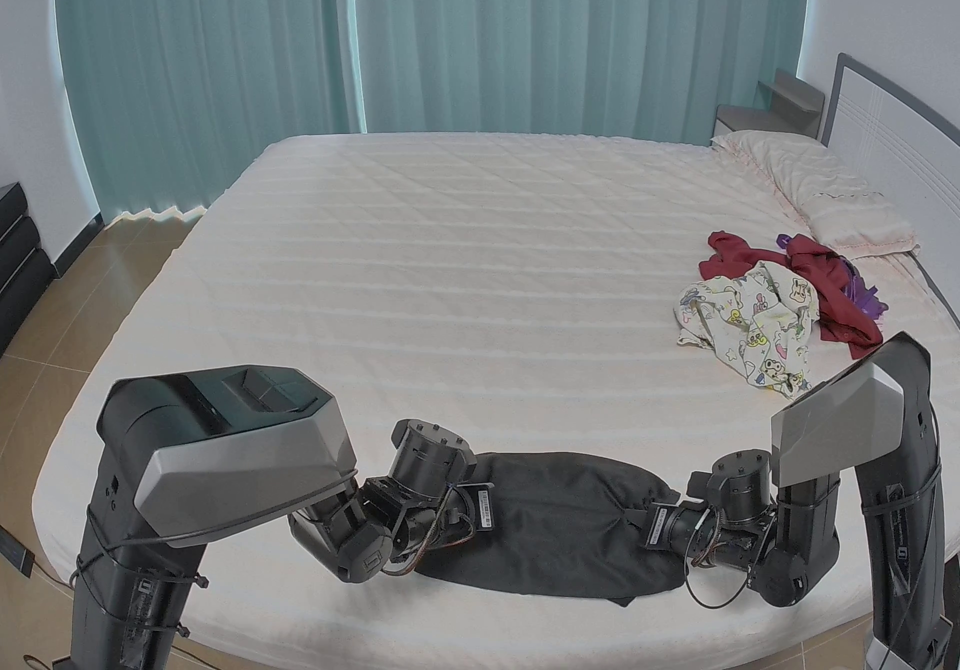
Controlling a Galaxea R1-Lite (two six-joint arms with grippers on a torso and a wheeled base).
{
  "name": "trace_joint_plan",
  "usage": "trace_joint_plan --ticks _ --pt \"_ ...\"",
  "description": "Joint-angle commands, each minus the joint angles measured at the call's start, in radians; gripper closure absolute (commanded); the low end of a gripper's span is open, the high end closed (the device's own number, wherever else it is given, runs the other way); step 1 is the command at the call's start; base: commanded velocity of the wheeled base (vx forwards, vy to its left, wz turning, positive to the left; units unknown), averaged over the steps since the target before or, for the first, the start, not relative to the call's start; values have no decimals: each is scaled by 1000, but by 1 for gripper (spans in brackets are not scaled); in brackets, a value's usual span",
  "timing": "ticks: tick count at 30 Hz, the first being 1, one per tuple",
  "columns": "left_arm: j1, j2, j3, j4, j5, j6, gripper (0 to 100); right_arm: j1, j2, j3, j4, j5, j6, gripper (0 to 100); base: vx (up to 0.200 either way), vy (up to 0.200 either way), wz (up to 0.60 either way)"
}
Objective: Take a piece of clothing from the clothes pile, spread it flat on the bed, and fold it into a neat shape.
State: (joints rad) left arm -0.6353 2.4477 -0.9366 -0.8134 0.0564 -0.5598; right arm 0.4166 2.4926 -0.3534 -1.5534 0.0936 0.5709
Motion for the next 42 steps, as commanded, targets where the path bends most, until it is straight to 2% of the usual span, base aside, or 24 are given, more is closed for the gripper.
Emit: trace_joint_plan --ticks 1,42 --pt "0 -13 2 0 0 0 100 1 -23 10 -10 1 0 100 0 -200 0" --pt "0 -27 30 0 0 -3 100 -2 -77 47 -11 0 -2 100 0 -200 0"
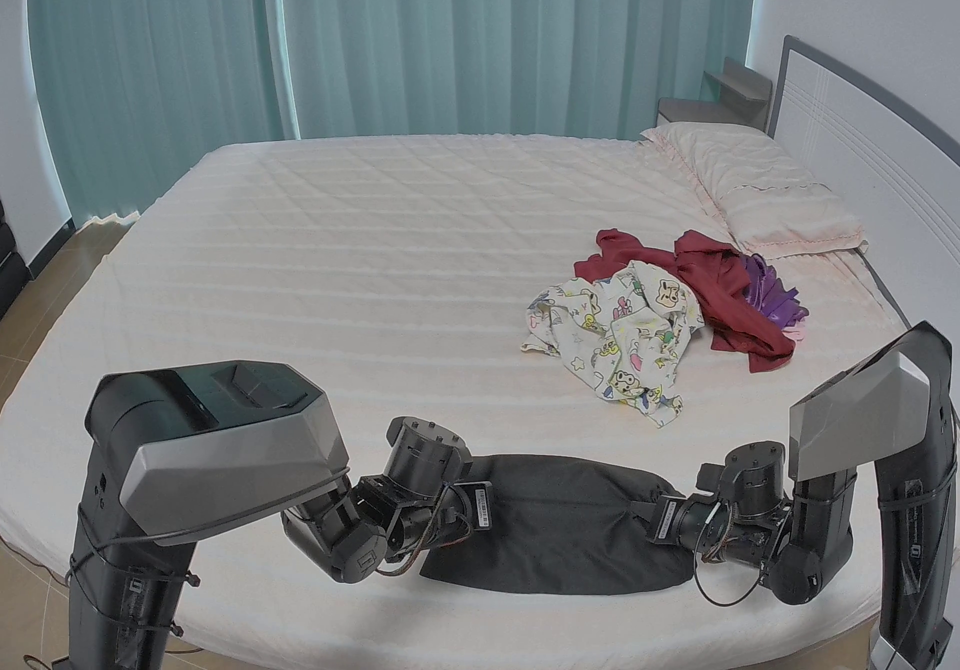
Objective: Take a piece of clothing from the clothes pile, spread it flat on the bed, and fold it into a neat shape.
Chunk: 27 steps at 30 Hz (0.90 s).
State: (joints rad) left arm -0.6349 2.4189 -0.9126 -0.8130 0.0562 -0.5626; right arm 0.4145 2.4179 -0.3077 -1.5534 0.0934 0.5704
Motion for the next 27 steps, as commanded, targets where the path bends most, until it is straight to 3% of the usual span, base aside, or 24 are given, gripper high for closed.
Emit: trace_joint_plan --ticks 1,3,15,16,23,27 --pt "0 2 9 0 1 0 100 0 0 1 -10 0 -1 100 0 -200 0" --pt "0 3 11 0 2 0 100 1 0 1 -10 0 -3 100 0 -200 0" --pt "3 6 20 0 8 -19 100 4 27 5 -8 -1 -9 100 0 0 0" --pt "3 5 32 -3 7 -19 0 6 35 7 -10 -1 -7 0 0 0 0" --pt "21 -3 54 11 24 -5 0 9 49 15 -10 0 -9 0 0 0 0" --pt "47 -18 41 89 67 18 0 -16 17 25 -10 -3 -12 0 0 0 0"
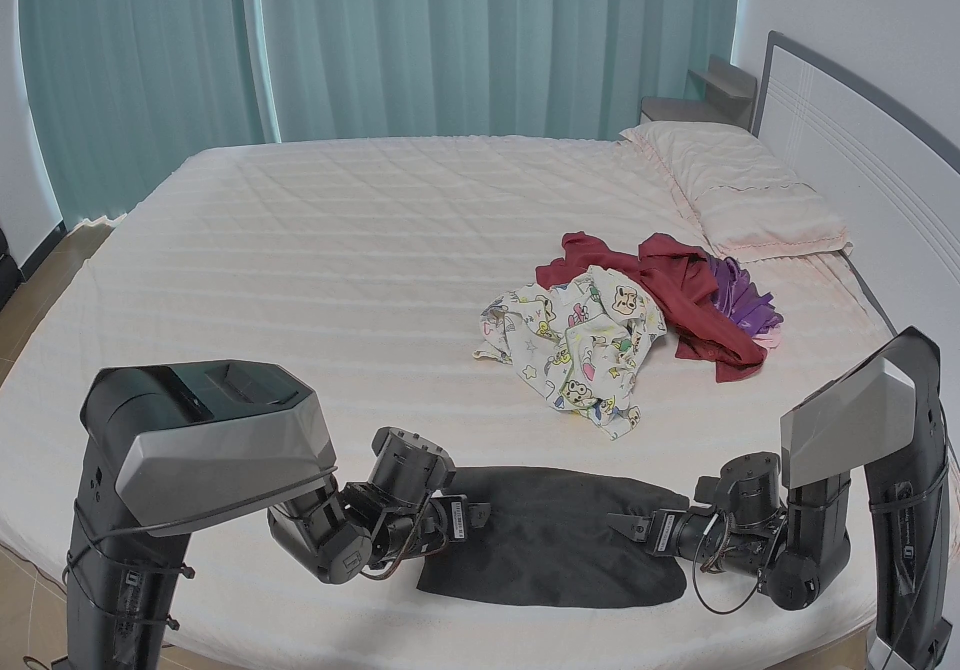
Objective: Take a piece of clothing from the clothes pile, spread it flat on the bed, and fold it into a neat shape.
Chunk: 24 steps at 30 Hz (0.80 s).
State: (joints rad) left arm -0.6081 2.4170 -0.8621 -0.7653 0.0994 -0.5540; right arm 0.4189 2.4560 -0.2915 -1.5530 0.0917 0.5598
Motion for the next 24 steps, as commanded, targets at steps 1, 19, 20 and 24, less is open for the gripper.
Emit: trace_joint_plan --ticks 1,19,20,24 --pt "28 -21 -20 57 26 8 0 -39 -38 8 -10 -6 -3 0 0 0 0" --pt "57 85 -218 66 29 -164 0 -157 -104 -2 -10 -7 0 0 0 0 0" --pt "53 86 -215 67 29 -164 0 -157 -103 0 -10 -7 -1 0 0 0 0" --pt "47 93 -233 72 26 -162 0 -152 -101 0 -10 -7 0 0 0 0 0"
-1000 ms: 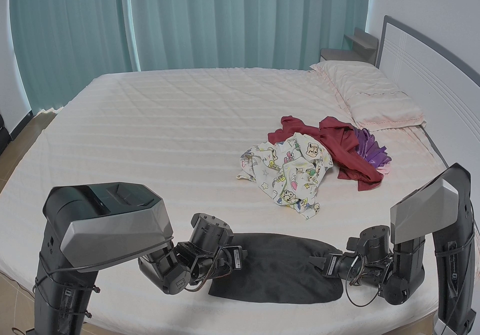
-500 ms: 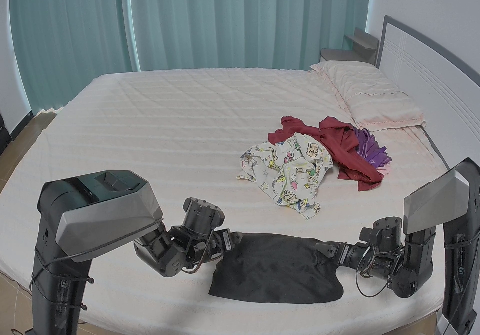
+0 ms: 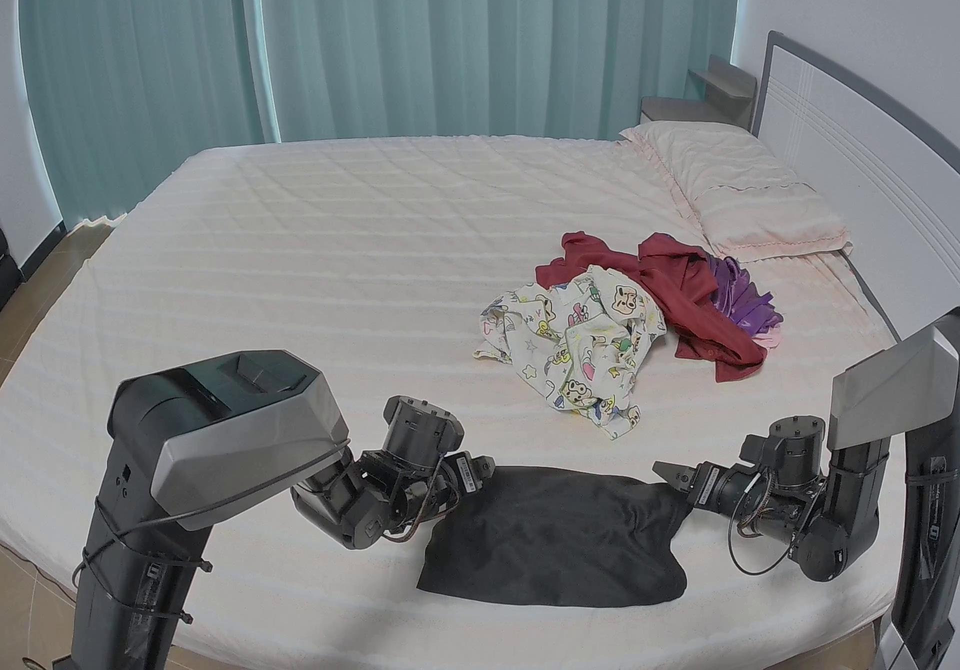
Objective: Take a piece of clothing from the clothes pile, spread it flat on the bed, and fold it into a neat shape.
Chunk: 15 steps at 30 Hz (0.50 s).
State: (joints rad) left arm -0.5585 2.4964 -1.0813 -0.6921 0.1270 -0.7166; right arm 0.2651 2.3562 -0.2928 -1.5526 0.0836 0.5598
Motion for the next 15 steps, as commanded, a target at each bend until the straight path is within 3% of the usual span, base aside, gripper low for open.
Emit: trace_joint_plan --ticks 1,9,15 --pt "-3 19 -29 0 -1 0 100 2 -2 1 -11 1 0 0 0 0 0" --pt "6 29 -60 20 5 -3 100 13 3 61 -11 31 -6 0 0 0 0" --pt "42 29 -58 -63 54 2 100 19 23 159 -11 122 -115 0 0 0 0"
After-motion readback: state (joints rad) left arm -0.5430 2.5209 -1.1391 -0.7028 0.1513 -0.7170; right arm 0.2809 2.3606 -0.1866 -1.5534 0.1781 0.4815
